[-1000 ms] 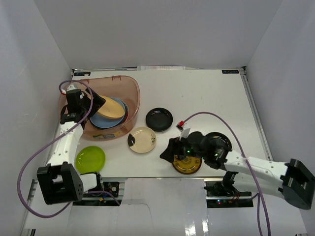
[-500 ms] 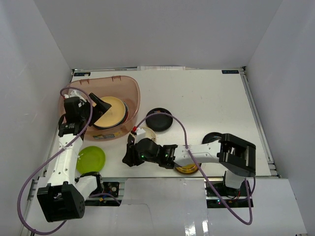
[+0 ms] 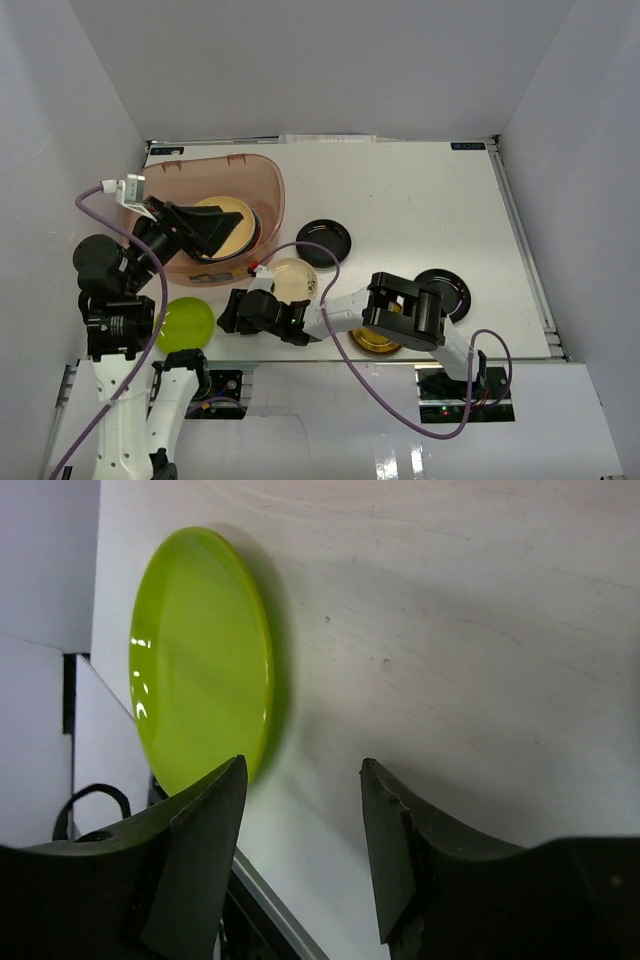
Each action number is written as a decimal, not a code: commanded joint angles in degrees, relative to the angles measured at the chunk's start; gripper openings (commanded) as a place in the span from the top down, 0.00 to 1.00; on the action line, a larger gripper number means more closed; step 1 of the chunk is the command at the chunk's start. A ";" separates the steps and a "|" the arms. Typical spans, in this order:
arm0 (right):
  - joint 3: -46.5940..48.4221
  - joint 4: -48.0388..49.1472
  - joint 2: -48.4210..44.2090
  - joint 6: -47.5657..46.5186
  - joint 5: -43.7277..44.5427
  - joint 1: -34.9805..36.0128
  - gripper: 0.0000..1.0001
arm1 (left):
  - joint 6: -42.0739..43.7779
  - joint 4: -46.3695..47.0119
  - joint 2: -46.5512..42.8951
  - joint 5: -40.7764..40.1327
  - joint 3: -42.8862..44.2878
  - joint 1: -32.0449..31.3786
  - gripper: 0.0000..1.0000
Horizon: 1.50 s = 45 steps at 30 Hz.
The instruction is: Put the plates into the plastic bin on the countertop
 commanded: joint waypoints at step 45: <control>-50.11 -1.48 -61.17 -5.17 13.39 0.61 0.92 | 7.49 -25.43 -3.46 -18.83 -14.23 -10.08 0.24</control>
